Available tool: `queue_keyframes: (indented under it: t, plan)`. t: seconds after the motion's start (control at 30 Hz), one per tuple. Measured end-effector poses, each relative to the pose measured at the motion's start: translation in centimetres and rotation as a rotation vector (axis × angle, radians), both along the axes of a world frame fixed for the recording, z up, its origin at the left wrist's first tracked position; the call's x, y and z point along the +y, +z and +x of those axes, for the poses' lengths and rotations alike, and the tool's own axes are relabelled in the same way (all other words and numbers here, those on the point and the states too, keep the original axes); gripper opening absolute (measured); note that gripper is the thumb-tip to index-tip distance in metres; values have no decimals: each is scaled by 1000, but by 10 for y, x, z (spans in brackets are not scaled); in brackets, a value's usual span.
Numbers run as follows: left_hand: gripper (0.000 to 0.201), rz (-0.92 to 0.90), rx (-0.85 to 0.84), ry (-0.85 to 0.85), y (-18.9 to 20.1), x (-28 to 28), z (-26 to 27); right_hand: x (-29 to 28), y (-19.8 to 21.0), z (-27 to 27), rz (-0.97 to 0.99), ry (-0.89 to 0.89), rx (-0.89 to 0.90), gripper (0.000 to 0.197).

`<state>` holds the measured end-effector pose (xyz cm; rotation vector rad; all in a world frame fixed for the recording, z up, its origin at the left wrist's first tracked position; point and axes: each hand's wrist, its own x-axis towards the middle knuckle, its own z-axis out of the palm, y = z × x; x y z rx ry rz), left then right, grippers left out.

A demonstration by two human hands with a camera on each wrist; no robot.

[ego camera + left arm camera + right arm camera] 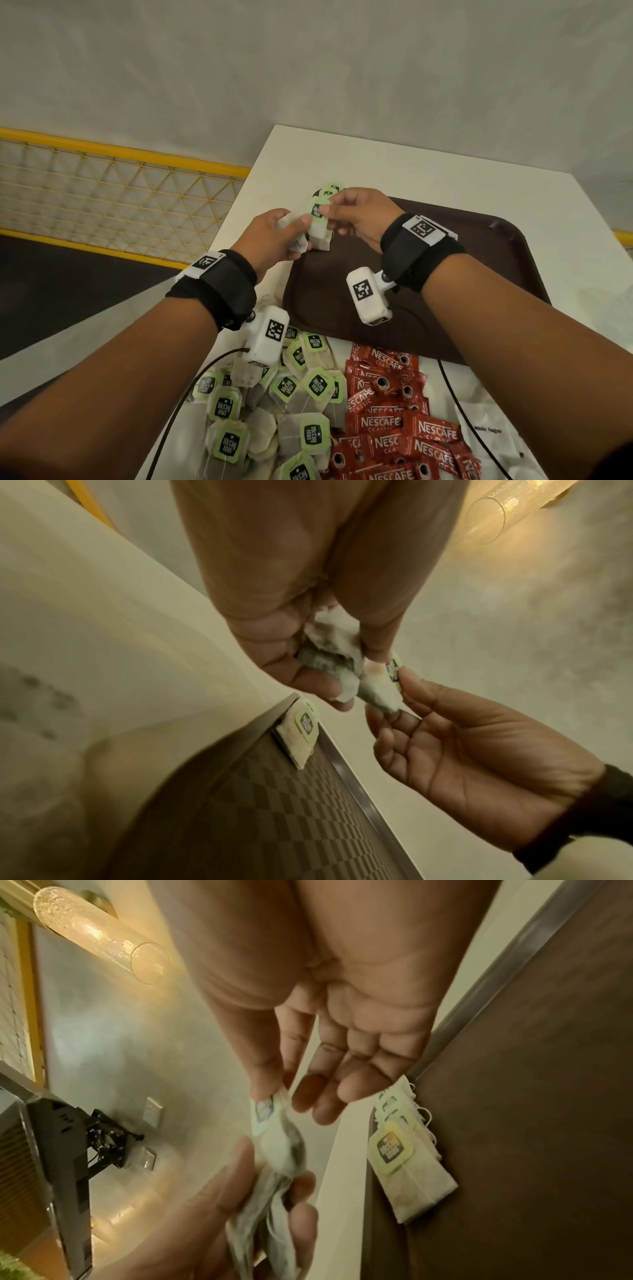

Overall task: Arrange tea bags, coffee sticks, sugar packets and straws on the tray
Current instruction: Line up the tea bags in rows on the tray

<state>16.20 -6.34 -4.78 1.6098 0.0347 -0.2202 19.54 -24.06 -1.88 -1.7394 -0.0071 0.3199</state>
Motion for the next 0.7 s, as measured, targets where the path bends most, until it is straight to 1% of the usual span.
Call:
queue_keyframes:
  t: [0.07, 0.17, 0.27, 0.3, 0.37, 0.4, 0.5, 0.6, 0.7]
  plan:
    - [25, 26, -10, 57, -2, 2, 1, 0, 1, 1, 42, -49, -19, 10]
    - [29, 57, 18, 163, -8, 8, 6, -1, 0, -1, 46, -31, 55, 10]
    - [28, 67, 25, 210, -11, 10, 7, 2, -12, -4, -83, 18, 132, 4]
    - [27, 73, 17, 219, -11, 10, 7, 4, -17, -5, -150, 11, 139, 8]
    - [23, 76, 1, 221, -10, 10, 7, 9, -26, -4, -260, -42, 135, 19]
    - [22, 75, 0, 220, -9, 9, 7, 11, -29, -4, -295, -72, 124, 19]
    - [26, 76, 9, 215, -9, 8, 6, 17, -33, 0, -394, -131, 111, 10]
    - [32, 41, 35, 185, -10, 7, 4, 20, -38, 9, -402, -173, 167, 18]
    - [33, -23, 91, 166, -12, 6, 2, 23, -41, 15, -422, -158, 182, 19]
